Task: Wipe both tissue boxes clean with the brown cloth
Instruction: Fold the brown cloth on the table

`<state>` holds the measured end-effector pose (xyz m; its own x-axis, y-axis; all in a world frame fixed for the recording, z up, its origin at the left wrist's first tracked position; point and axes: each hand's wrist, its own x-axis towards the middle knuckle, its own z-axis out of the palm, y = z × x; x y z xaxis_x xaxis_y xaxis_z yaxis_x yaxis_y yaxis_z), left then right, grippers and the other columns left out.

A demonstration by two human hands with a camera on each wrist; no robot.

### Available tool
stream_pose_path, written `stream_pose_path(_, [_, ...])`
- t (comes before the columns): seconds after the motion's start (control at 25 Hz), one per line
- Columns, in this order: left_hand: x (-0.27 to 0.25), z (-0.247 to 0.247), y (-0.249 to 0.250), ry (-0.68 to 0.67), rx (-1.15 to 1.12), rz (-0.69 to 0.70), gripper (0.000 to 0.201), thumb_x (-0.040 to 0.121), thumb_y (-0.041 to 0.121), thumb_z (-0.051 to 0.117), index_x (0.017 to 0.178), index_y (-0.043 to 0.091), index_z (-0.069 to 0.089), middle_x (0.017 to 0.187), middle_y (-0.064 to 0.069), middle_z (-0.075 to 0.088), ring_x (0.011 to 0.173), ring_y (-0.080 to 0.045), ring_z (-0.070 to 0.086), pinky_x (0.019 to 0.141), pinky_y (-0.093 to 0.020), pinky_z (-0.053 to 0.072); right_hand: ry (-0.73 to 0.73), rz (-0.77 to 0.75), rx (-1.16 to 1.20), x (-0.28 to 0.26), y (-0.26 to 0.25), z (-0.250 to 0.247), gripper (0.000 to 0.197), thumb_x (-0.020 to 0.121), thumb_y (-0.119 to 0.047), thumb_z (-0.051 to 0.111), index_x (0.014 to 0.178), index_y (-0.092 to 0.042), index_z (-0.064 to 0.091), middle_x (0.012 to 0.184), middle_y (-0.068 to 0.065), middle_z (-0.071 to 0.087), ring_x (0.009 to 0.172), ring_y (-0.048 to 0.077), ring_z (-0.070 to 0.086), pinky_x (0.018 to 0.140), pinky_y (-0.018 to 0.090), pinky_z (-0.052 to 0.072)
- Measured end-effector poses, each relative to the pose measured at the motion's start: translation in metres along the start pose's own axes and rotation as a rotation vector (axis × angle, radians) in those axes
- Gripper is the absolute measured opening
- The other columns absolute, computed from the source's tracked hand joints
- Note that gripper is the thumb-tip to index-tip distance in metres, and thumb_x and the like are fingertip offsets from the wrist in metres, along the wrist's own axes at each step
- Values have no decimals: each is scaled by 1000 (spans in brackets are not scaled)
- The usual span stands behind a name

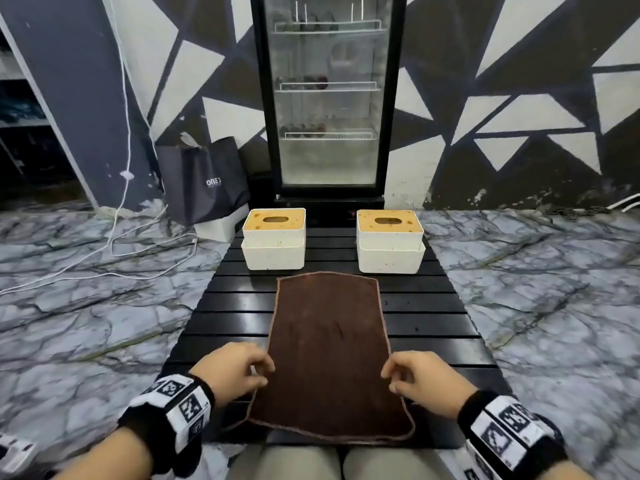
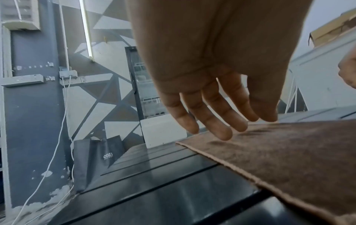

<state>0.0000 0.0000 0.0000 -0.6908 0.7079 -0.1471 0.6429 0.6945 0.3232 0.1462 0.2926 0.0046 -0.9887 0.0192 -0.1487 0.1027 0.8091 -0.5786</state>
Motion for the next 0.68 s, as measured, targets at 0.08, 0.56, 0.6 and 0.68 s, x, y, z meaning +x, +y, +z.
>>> stream_pose_path(0.08, [11,2,-3,-69,40,-59,22,81,30,69,103,31,67,83,20,49,80,0,49,85,-21,45,-94,26,-88,14,5,3,24,80,-14,63,72,-34,52,69,-10,55,59,0,48,59,7,38])
stream_pose_path(0.56, [19,13,-11,-202,84,-54,12,76,27,74,87,26,71,77,17,49,80,-2,50,84,-29,48,-139,83,-182,36,24,19,29,73,-11,66,56,-29,52,59,-11,56,59,1,52,58,11,38])
stream_pose_path(0.6, [18,13,-9,-202,99,-40,10,78,27,72,88,26,71,78,17,48,80,-2,49,84,-29,48,-141,78,-193,34,24,19,28,75,-10,61,56,-28,52,61,-12,57,60,1,52,60,13,40])
stream_pose_path(0.68, [12,11,-6,-202,129,-12,8,81,28,68,89,25,69,78,17,47,82,-3,49,82,-26,47,-138,34,-239,27,23,18,28,78,-11,55,58,-28,49,70,-13,54,66,1,49,68,18,43])
